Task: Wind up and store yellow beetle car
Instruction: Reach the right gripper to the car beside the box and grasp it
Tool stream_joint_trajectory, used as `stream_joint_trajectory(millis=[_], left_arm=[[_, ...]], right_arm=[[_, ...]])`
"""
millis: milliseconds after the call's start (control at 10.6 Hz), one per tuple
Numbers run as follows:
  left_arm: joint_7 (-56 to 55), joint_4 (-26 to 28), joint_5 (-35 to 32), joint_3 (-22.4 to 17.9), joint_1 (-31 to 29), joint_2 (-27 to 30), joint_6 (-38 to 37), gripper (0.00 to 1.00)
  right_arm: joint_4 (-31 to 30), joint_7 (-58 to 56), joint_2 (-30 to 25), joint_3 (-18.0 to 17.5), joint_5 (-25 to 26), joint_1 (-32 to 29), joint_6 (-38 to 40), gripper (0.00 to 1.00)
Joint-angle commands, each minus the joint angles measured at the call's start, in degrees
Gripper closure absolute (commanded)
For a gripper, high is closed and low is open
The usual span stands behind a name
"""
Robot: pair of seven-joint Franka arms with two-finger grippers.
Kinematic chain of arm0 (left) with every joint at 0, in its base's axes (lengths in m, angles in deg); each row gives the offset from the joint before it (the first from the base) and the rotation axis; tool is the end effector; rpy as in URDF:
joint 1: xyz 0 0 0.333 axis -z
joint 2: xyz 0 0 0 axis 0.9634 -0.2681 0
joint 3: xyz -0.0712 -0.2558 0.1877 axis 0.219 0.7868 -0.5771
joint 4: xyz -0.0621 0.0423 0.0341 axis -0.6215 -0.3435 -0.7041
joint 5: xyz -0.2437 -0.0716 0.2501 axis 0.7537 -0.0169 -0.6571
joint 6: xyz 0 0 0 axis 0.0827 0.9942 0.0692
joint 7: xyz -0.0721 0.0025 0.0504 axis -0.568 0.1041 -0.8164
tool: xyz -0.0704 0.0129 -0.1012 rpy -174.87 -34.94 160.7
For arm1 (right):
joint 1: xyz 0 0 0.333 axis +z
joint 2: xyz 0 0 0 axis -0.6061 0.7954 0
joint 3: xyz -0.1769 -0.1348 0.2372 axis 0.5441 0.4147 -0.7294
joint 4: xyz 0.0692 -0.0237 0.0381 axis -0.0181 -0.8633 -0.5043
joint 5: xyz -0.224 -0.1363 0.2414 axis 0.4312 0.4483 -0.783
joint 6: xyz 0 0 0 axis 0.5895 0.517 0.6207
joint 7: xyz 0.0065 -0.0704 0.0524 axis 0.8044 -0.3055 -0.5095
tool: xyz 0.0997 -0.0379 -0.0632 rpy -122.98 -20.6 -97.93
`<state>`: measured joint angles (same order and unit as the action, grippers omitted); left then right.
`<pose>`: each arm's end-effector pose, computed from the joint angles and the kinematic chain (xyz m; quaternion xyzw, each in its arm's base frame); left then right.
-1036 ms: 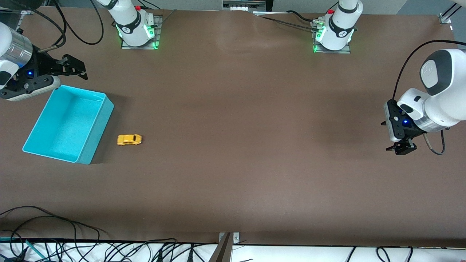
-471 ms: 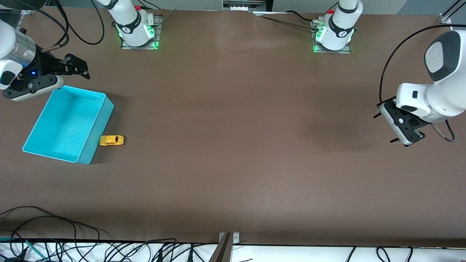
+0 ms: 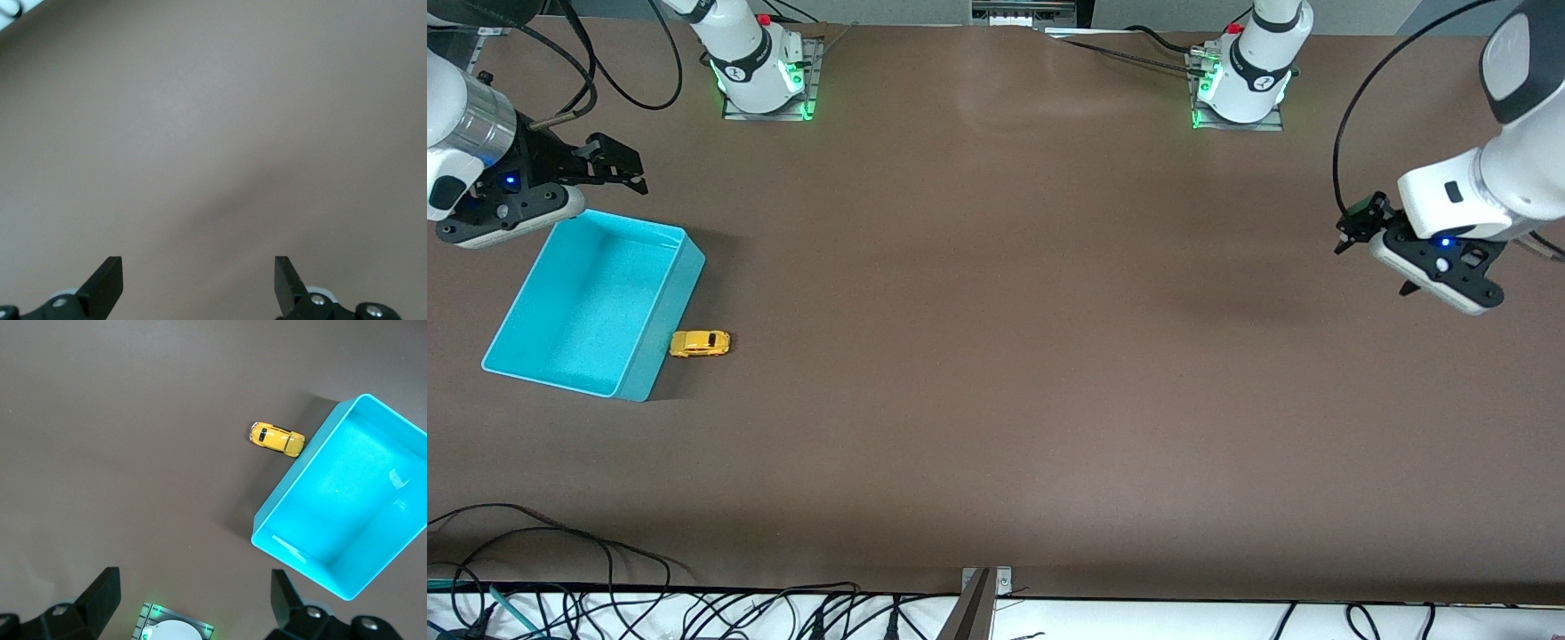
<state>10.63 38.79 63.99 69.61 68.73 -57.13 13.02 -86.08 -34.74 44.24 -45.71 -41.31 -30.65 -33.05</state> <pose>0.5331 -0.0391 0.5541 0.9677 -0.2514 -0.0176 0.0086 0.5061 0.0471 0.5749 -0.9818 -0.1724 0.0772 0.0212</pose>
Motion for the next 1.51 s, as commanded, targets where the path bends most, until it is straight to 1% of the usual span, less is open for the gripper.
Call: stream_joint_trajectory(millis=[0,94,188,377,659,942,1130,1412], left_arm=[[-10.5,-1.2,0.3,-5.3,6.0,3.1,-4.3,0.00],[-12.3,-4.6,0.8,-5.4,6.2,2.3,-7.0,0.00],[-13.4,-6.6,0.9,-5.4,6.1,1.9,-8.9,0.00],[-17.5,-9.0,1.0,-5.3,6.0,1.8,-12.2,0.00],[-21.5,-9.7,1.0,-5.1,6.5,1.5,-14.8,0.00],[-24.9,-9.7,2.8,-5.0,6.6,1.5,-15.2,0.00],[-24.8,-9.6,1.8,-5.3,5.9,1.7,-16.6,0.00],[-24.7,-9.9,0.8,-5.3,5.8,1.6,-17.1,0.00]], right_arm=[[-0.5,0.1,2.0,0.2,-0.4,-0.1,-2.3,0.00],[-2.8,-0.2,1.7,0.2,-0.5,-0.2,-5.5,0.00],[-6.4,-1.3,0.7,0.2,-0.5,-0.2,-8.6,0.00],[-12.4,-5.6,0.5,0.2,-0.5,-0.6,-15.2,0.00],[-20.6,-6.2,-0.8,0.2,0.1,-0.9,-24.6,0.00],[-28.7,-8.7,-0.7,0.2,0.1,-3.3,-32.0,0.00],[-32.1,-22.0,-0.2,0.1,0.2,-3.6,-37.3,0.00],[-34.7,-30.7,1.9,0.1,0.3,-4.7,-42.2,0.00]])
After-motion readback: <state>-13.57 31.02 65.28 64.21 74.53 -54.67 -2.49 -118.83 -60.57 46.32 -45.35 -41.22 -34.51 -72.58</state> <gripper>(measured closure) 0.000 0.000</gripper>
